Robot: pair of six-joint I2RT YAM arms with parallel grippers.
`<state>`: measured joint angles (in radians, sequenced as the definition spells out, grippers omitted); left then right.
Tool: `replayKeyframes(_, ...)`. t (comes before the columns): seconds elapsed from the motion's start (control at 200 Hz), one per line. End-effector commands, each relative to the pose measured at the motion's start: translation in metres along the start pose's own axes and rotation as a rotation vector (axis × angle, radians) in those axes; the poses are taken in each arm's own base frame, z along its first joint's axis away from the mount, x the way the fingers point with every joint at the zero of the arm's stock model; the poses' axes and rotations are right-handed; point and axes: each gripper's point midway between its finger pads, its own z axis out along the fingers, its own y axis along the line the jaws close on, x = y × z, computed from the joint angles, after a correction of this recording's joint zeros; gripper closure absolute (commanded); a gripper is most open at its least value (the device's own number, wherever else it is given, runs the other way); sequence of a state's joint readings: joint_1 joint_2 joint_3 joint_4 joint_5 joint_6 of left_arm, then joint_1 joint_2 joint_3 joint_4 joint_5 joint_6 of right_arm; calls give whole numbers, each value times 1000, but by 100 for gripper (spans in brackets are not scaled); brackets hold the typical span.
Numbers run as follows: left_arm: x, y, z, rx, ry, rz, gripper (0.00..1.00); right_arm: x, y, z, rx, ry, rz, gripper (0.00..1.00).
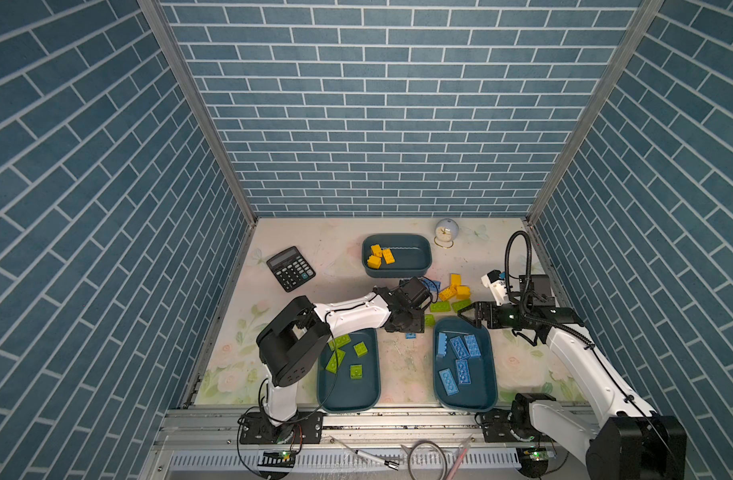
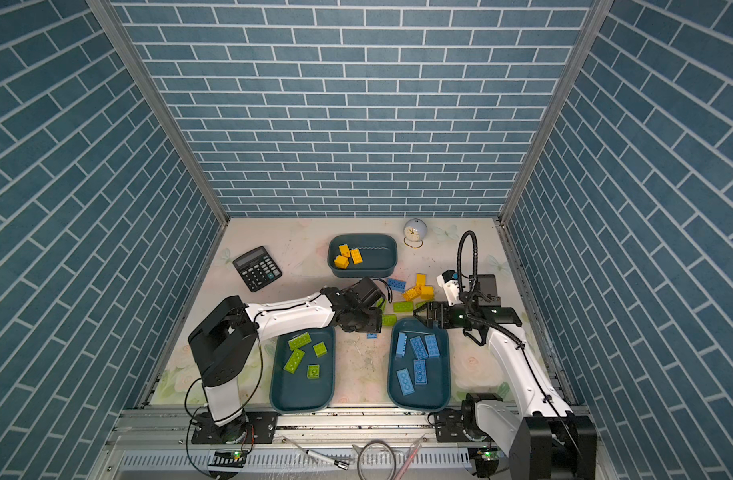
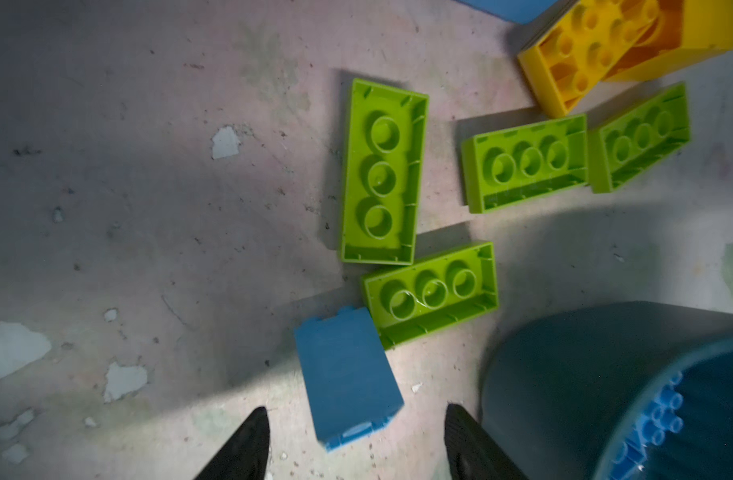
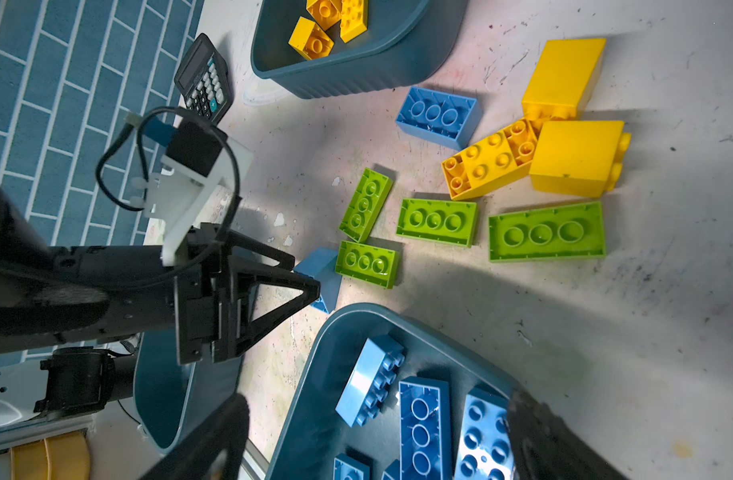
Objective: Sort the legos into containers by color
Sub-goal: 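Move the left gripper back over the tall blue brick, then grasp the tall blue brick with the left gripper, then carry the tall blue brick with the left gripper into the near blue bin, release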
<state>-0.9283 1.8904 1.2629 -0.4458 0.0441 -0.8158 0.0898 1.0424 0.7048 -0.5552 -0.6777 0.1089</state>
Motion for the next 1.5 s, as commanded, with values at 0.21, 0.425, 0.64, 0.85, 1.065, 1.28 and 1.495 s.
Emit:
replayKeyframes(0.21, -10, 3, 20, -65, -3, 34, 39, 5, -1, 2, -3, 23, 13, 4)
replayKeyframes(0.425, -5, 20, 18, -144, 12, 99, 50, 7, -2, 3, 1, 27, 12, 4)
replayKeyframes(0.64, 4, 25, 17, -149, 50, 130, 51, 6, -3, 5, 0, 25, 19, 4)
replayKeyframes(0.85, 8, 30, 9, -158, 66, 175, 67, 3, -2, 4, -2, 29, 12, 4)
replayKeyframes(1.065, -2, 23, -18, -151, 46, 247, 70, -1, -3, 3, 7, 29, 2, 4)
replayKeyframes(1.28, -3, 1, -54, -55, 54, 296, 70, -5, -4, 3, 14, 15, -7, 4)
replayKeyframes(1.495, 15, -46, -94, 186, 65, 388, 71, -11, -5, 3, 25, 7, -15, 3)
